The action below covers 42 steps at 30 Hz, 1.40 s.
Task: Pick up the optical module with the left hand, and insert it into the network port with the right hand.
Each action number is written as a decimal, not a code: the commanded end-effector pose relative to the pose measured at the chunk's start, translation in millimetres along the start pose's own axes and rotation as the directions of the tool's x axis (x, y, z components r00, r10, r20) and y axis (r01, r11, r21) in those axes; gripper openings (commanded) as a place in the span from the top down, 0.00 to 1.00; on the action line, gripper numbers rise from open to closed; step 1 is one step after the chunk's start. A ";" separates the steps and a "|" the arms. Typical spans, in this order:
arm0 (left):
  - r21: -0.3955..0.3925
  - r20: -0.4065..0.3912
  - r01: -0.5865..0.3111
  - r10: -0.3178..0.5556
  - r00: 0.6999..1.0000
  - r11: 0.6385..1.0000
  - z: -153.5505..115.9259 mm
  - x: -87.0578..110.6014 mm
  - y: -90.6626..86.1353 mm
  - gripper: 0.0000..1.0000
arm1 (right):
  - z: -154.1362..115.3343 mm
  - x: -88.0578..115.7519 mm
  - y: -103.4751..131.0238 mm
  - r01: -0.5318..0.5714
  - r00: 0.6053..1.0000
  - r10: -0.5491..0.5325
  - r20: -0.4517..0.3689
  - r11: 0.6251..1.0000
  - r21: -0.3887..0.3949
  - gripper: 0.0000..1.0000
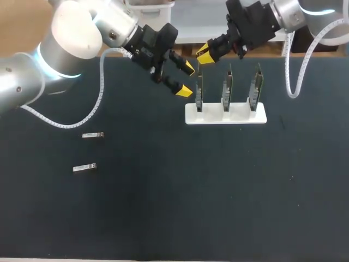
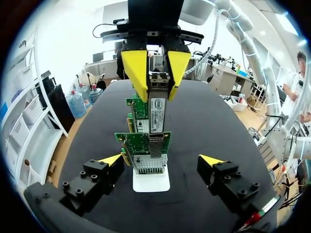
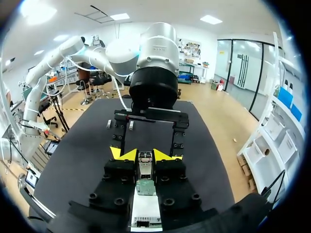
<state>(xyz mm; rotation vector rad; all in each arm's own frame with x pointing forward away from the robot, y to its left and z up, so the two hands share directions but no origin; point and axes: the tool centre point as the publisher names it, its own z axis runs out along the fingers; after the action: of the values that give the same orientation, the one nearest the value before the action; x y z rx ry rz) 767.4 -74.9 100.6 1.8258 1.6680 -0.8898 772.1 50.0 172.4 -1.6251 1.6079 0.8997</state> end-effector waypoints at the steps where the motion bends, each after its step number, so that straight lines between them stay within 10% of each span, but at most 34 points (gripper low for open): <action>1: 0.006 -0.005 0.002 -0.002 1.000 1.000 0.0 -0.8 3.0 0.00 | 0.6 0.0 3.7 0.001 1.000 -0.001 -0.006 1.000 0.008 1.00; 42: 0.006 -0.005 0.002 -0.002 1.000 1.000 0.0 -0.8 3.0 0.00 | 5.3 4.1 2.9 0.037 0.998 -0.036 -0.051 0.999 0.007 1.00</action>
<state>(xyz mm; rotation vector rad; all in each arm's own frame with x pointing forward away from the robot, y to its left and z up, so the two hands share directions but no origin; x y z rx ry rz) 767.4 -74.9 100.6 1.8258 1.6680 -0.8899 769.1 50.4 167.7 -1.6778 1.6053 0.8430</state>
